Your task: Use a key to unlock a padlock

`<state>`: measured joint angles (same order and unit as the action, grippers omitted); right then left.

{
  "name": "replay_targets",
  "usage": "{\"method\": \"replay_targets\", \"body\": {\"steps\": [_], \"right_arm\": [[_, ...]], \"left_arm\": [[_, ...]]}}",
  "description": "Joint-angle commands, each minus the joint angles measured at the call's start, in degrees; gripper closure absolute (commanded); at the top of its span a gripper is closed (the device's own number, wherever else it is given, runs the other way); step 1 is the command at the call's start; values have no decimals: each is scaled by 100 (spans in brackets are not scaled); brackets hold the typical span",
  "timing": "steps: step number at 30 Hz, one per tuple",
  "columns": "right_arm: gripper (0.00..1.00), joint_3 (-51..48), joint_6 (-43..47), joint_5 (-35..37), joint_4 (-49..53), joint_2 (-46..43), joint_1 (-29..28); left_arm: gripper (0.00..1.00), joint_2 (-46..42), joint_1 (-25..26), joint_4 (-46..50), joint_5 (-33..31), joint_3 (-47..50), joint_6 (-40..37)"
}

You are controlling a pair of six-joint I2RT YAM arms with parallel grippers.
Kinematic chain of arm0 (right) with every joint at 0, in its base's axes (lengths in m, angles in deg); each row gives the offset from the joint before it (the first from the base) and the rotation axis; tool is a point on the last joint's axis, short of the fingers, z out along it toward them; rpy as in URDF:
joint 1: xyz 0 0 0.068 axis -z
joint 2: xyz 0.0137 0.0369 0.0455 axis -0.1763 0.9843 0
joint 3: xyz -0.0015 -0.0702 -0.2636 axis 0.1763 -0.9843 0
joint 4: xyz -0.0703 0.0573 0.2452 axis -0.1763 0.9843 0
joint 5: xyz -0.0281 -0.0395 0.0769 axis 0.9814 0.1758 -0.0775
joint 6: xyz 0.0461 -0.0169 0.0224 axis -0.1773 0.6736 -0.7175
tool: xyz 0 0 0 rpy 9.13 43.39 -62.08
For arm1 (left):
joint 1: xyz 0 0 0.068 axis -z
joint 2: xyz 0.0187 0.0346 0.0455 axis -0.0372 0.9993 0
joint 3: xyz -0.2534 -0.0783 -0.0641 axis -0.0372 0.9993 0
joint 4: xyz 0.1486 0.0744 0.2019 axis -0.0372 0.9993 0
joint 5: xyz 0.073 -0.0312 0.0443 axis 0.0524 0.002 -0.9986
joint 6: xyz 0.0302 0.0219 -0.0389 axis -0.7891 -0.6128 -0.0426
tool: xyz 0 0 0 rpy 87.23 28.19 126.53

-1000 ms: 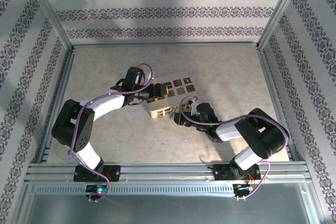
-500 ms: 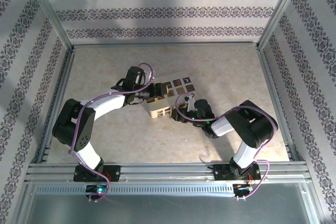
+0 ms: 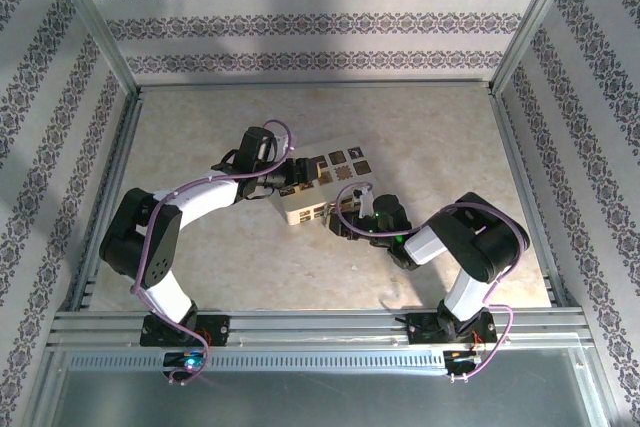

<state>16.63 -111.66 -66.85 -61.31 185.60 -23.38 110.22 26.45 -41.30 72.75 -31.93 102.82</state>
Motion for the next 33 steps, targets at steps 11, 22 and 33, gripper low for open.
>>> {"method": "replay_targets", "body": {"steps": [11,22,33], "right_arm": [[81,-43,-375,118,206,88,-66],[94,-268,-1421,898,149,-213,-116],[97,-2,-2693,1794,1136,-504,-438]], "left_arm": [[43,52,29,-72,-191,85,26],[43,-93,21,34,-322,252,-69],[44,-212,48,17,-386,551,-36]]}}
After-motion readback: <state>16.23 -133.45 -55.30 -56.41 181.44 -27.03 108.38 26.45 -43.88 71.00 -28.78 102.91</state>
